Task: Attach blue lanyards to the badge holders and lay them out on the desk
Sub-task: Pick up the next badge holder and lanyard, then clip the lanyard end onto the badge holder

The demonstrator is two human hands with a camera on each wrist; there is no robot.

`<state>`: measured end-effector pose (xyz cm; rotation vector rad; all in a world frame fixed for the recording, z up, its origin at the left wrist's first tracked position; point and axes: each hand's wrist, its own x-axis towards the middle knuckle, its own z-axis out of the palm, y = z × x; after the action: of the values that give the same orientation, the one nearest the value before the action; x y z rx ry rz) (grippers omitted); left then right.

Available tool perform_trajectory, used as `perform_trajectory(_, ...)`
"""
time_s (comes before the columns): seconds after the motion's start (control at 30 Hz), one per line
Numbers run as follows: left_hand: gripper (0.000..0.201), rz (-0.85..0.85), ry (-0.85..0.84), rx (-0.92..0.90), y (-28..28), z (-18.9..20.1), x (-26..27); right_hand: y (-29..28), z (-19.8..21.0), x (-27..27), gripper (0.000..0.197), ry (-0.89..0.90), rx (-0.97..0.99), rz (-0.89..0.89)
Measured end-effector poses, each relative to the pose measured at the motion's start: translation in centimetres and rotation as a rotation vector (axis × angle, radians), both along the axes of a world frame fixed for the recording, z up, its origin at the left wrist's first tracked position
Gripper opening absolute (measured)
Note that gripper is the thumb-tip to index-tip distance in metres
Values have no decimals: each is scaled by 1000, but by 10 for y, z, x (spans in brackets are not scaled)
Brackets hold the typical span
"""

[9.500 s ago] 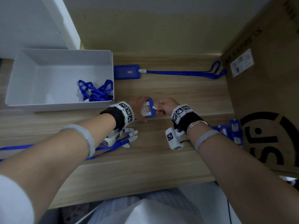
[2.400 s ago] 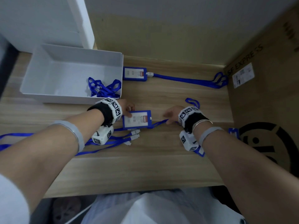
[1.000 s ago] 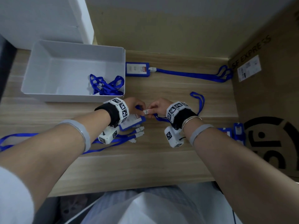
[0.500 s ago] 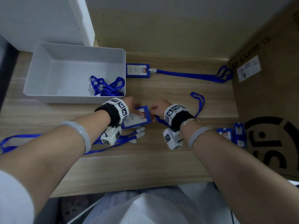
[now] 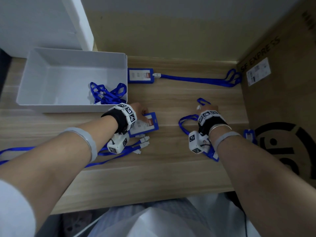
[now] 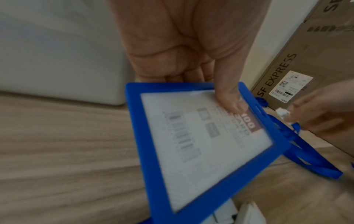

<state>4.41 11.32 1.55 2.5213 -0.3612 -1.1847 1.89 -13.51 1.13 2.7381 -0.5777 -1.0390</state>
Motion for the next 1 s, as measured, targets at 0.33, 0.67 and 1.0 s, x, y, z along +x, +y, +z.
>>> perform_trajectory(0.33,40,2,21,-36,-7,-16,-1,-9,-24,-7,36,-118,171,-188)
perform_trajectory(0.67,37,5,2,-54,7,-21,-3,33,-21,2,8,-488,590,-338)
perform_trajectory(1.0,35,6,-42,-36,51,-11,-13,129,64,54,25,-772,1005,-204)
